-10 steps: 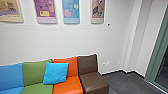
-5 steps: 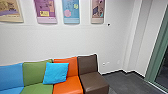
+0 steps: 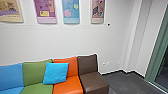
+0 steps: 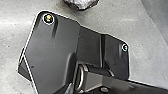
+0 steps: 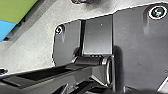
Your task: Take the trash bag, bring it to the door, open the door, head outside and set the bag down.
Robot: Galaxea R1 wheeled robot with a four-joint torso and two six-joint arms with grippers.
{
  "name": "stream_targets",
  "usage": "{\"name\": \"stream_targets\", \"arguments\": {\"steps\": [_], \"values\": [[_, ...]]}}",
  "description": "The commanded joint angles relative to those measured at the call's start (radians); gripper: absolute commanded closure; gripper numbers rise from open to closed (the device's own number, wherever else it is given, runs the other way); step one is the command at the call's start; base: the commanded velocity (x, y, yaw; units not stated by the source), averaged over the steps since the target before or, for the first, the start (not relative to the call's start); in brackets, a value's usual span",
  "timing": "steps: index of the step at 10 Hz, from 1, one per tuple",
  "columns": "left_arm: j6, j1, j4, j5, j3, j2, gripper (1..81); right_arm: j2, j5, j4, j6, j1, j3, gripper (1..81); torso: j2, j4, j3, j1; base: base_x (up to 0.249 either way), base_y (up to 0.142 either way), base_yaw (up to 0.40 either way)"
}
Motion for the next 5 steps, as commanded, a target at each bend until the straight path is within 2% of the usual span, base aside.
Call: {"name": "stream_targets", "arguments": {"steps": [1, 2, 4, 5], "values": [[0.001, -0.06, -0.002, 0.033, 0.164, -0.152, 1.0, -0.178, -0.058, 0.016, 0.01, 0.06, 0.233, 1.0, -0.1, 0.0, -0.049, 0.064, 0.0, 0.0, 0.0], [-0.001, -0.072, -0.008, 0.03, 0.216, -0.195, 1.0, -0.209, -0.056, 0.018, 0.01, 0.067, 0.27, 1.0, -0.105, 0.0, -0.096, 0.067, 0.0, 0.0, 0.0], [-0.011, -0.126, -0.098, 0.039, 0.327, -0.314, 1.0, -0.284, -0.056, 0.033, 0.024, 0.084, 0.344, 1.0, -0.15, 0.0, -0.134, 0.095, 0.0, 0.0, 0.0], [-0.011, -0.158, -0.155, 0.063, 0.353, -0.356, 1.0, -0.314, -0.055, 0.045, 0.033, 0.093, 0.365, 1.0, -0.189, 0.0, -0.171, 0.119, 0.0, 0.0, 0.0]]}}
